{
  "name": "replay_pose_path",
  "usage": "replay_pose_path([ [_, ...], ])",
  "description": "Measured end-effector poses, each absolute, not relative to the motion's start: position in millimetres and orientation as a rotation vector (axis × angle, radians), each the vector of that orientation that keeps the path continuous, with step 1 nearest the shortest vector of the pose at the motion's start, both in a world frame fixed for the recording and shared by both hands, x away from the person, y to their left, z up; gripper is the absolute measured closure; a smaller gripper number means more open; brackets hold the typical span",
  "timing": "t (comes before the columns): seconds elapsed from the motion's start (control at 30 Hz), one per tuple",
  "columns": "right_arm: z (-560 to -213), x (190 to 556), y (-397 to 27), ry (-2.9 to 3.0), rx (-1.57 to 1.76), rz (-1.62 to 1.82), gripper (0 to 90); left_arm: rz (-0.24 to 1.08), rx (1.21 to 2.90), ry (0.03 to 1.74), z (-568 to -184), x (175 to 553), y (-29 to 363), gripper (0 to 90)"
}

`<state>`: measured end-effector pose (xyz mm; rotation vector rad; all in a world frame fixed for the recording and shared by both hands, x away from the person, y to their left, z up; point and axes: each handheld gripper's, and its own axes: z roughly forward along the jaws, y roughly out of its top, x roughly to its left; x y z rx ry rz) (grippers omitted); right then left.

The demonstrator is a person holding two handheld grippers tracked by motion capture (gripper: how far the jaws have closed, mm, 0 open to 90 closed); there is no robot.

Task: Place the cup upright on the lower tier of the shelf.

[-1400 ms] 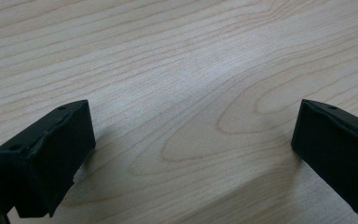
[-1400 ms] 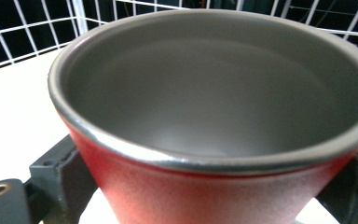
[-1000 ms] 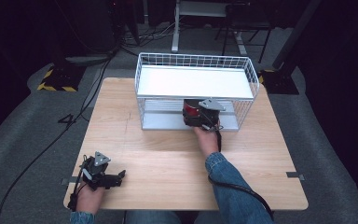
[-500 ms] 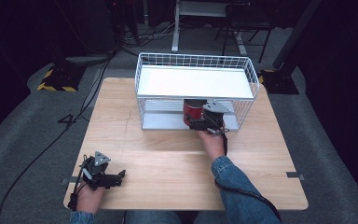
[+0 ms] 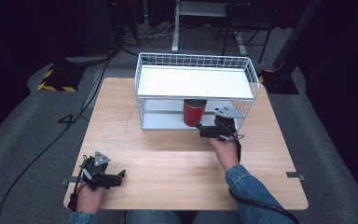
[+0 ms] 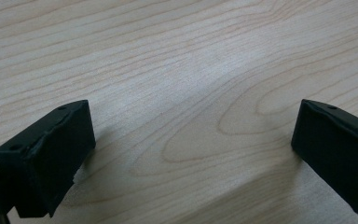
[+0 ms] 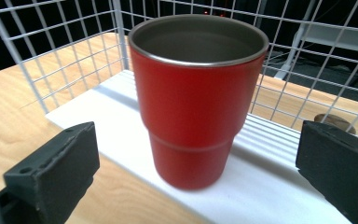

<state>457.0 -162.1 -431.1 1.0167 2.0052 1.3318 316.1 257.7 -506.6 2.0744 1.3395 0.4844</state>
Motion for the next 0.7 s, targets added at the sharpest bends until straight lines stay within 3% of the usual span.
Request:
replay_pose_path([
  [0.7, -405, 401, -226, 2.062, 1.014, 1.318, 0.3, 0.48, 2.076, 1.34, -506, 318, 257, 0.0],
])
